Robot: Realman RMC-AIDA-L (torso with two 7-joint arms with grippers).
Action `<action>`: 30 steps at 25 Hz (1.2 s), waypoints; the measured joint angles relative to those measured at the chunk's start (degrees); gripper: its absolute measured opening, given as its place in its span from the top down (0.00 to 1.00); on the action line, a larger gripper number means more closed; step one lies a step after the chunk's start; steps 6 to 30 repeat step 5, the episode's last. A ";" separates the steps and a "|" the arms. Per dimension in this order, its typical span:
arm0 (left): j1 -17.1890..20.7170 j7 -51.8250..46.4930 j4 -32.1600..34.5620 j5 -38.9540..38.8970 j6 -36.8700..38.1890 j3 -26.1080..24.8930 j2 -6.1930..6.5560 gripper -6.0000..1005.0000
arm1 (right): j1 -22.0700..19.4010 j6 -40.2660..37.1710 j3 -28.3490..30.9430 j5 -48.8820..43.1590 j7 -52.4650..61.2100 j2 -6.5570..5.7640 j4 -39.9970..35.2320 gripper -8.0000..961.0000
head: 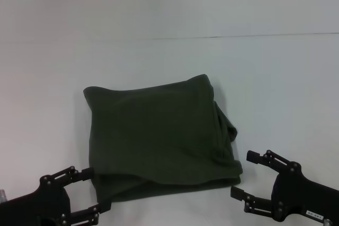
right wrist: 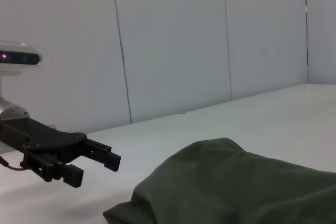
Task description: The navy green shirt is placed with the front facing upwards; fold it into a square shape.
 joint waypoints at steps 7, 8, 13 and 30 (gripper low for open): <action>-0.13 0.08 0.00 -0.08 0.02 -0.01 0.03 0.20 | 0.29 0.35 0.06 0.01 -0.03 0.03 0.06 0.03; -0.13 0.08 0.00 -0.08 0.02 -0.01 0.03 0.20 | 0.29 0.35 0.06 0.01 -0.03 0.03 0.06 0.03; -0.13 0.08 0.00 -0.08 0.02 -0.01 0.03 0.20 | 0.29 0.35 0.06 0.01 -0.03 0.03 0.06 0.03; -0.13 0.08 0.00 -0.08 0.02 -0.01 0.03 0.20 | 0.29 0.35 0.06 0.01 -0.03 0.03 0.06 0.03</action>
